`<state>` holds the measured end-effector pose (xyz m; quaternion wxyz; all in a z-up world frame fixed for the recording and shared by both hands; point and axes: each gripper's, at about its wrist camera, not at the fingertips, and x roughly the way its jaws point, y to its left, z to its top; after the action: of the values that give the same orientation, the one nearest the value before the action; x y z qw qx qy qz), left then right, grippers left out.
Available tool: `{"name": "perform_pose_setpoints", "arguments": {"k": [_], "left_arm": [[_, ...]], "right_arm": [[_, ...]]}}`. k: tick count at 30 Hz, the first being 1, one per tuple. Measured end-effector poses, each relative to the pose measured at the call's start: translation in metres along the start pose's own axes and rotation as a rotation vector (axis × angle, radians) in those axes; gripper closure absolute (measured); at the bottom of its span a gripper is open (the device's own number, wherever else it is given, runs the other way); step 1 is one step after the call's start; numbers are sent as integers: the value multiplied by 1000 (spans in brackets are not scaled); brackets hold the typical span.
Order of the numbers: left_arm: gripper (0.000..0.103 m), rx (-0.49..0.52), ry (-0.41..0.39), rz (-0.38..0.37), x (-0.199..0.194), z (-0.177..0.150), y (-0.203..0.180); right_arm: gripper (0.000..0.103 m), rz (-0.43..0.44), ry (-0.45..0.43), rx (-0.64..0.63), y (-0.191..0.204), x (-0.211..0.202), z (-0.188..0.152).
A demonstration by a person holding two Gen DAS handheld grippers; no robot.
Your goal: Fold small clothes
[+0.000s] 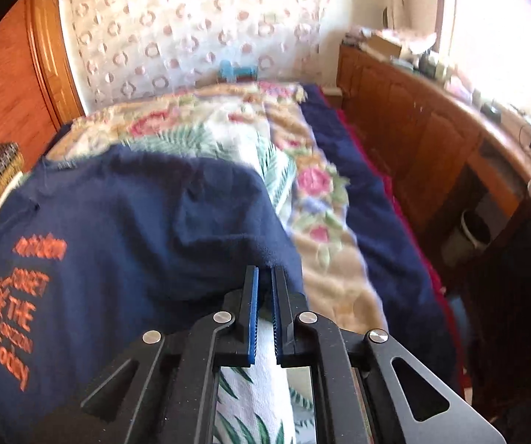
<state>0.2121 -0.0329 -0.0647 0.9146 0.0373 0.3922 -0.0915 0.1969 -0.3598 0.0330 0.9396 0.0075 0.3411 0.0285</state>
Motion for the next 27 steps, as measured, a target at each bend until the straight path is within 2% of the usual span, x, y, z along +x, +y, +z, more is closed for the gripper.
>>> {"name": "perform_pose_setpoints", "arguments": {"k": [3,7,12,17,18,22,24,25,27], "left_arm": [[1,3,-39,-7,-9,8,-5],[1,3,-96,-9,-16,24,-17],[1,-15,-181,-63,-24,45,-29],[1,-26,-207,-94,-17,63,-41],[1,-26,-205,-120,-15,67,-45],[1,-8,-181,-186,-10,72,-57],[1,11,-161,-218,-8,71,-65],[1,14,-155,-227,-7,71,-67],[1,26,-142,-258,-5,69,-72]], "right_arm": [[97,46,-63,-20,13,-18,9],[97,122,-88,-101,43,-24,12],[97,224,-39,-173,78,-19,-1],[97,258,28,-151,79,-8,-21],[96,262,39,-144,76,-7,-23],[87,256,59,-116,61,-13,-28],[66,236,54,-103,56,-22,-23],[60,228,51,-93,50,-21,-16],[60,214,44,-62,40,-27,-17]]}}
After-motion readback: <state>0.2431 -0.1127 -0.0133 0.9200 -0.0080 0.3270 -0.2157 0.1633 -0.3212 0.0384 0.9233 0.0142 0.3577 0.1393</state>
